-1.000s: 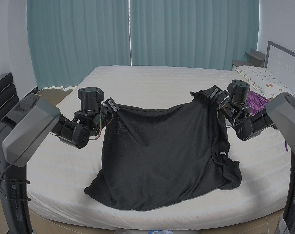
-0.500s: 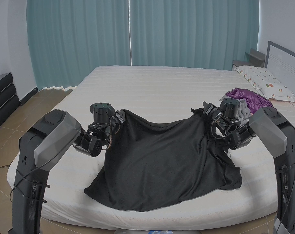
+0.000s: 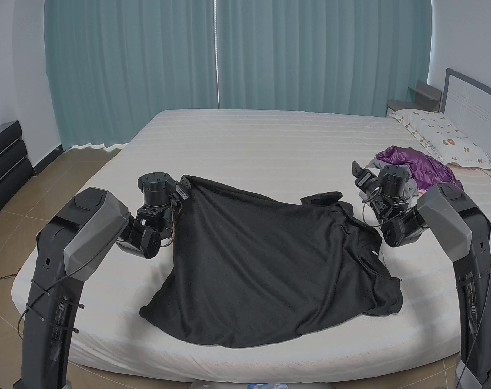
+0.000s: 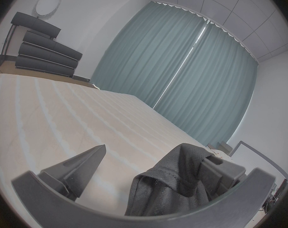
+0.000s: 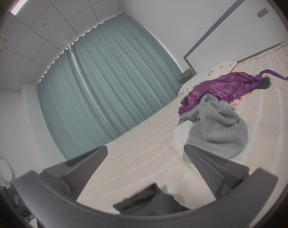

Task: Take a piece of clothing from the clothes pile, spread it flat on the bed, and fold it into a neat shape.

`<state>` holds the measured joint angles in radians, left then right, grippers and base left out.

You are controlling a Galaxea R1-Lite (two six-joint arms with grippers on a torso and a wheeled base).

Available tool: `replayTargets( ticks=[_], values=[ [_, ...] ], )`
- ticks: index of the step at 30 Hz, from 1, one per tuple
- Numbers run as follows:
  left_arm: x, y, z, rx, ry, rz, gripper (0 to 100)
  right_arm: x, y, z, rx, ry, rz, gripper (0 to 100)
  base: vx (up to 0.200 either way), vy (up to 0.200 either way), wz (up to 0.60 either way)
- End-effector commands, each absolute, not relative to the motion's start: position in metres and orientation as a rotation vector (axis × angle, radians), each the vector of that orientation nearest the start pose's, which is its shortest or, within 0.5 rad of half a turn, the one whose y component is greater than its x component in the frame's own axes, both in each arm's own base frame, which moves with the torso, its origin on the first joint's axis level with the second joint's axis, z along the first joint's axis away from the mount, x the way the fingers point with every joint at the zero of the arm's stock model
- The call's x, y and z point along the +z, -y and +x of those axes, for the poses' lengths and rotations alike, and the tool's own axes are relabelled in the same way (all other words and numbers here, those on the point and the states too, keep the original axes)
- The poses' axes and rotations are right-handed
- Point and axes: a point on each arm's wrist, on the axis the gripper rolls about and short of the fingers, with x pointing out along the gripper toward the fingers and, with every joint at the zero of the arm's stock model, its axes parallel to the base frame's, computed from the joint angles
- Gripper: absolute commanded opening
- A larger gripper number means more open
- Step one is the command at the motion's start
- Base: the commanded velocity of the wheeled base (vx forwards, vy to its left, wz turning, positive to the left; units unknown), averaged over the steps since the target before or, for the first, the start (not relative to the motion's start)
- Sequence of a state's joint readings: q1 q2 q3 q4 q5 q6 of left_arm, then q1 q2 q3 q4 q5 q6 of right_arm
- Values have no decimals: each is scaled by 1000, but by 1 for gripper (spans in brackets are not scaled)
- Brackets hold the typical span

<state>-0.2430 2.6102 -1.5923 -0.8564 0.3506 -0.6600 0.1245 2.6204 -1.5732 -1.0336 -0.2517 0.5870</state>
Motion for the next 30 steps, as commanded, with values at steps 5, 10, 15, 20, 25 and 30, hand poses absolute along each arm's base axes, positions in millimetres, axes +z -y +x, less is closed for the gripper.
replayTargets(
  ticks=[5,10,15,20,25,30],
  values=[
    [13,112,464,80,-337,-559,100,21,-56,468,-62,-177,616,100,0,0,0],
    [16,103,433,-9,-494,-532,100,31,-55,437,-21,-257,697,100,0,0,0],
    [35,89,421,-7,-491,-557,100,36,-52,404,23,-325,724,100,0,0,0],
    [53,81,400,-58,-524,-621,100,31,-51,373,54,-398,728,100,0,0,0],
    [56,79,380,-132,-589,-643,100,22,-52,355,88,-441,734,100,0,0,0],
    [79,78,378,-156,-537,-686,100,19,-51,348,82,-459,733,100,0,0,0]
  ],
)
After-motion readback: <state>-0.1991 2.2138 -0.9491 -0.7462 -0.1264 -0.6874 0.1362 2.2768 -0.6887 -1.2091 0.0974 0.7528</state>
